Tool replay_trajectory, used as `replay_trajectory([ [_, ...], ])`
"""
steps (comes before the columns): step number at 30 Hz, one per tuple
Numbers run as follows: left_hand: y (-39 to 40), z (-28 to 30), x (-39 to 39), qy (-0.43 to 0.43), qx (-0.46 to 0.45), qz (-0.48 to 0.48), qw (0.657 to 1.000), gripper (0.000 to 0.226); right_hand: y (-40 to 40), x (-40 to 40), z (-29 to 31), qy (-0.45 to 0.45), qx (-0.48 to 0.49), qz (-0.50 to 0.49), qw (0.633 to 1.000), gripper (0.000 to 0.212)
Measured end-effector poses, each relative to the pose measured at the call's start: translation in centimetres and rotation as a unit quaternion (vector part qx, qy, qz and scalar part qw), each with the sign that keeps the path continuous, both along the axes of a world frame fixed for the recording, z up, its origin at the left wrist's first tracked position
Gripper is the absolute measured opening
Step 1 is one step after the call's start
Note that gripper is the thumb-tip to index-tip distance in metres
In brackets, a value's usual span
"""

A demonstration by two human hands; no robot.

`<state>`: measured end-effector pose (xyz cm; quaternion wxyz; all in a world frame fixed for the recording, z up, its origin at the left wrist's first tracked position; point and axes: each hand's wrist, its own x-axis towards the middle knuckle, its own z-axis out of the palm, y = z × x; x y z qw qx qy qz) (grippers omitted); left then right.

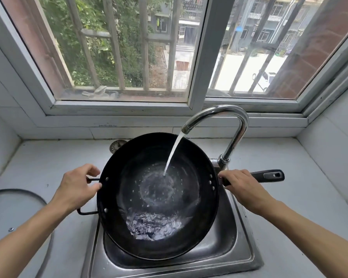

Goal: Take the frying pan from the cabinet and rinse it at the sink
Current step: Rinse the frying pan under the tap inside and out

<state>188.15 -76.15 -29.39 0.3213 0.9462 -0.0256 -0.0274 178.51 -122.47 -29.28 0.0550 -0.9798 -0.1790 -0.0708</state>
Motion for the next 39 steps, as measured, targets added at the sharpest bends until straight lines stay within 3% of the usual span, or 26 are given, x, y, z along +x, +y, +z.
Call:
replay_trajectory([
  [12,-0.2,1.2,0.4,-0.027,-0.002,-0.012,1.0,0.029,-0.6,-1.2,0.2,0.114,0.02,-0.004,0.993,0.024],
  [21,0.2,-0.5,-0.9,0.007,0.022,-0.004,1.0,0.03,-0.2,-2.4,-1.7,0.234,0.022,-0.038,0.971,0.033],
  [31,0.3,-2.4,-1.3,-0.018,0.032,-0.028,0.999,0.034,0.5,-2.8,-2.5,0.258,0.072,-0.085,0.96,0.025],
  [39,0.2,-2.3,-1.2,-0.046,0.054,-0.051,0.996,0.031,0.4,-3.1,-3.3,0.244,0.083,-0.095,0.962,0.036],
])
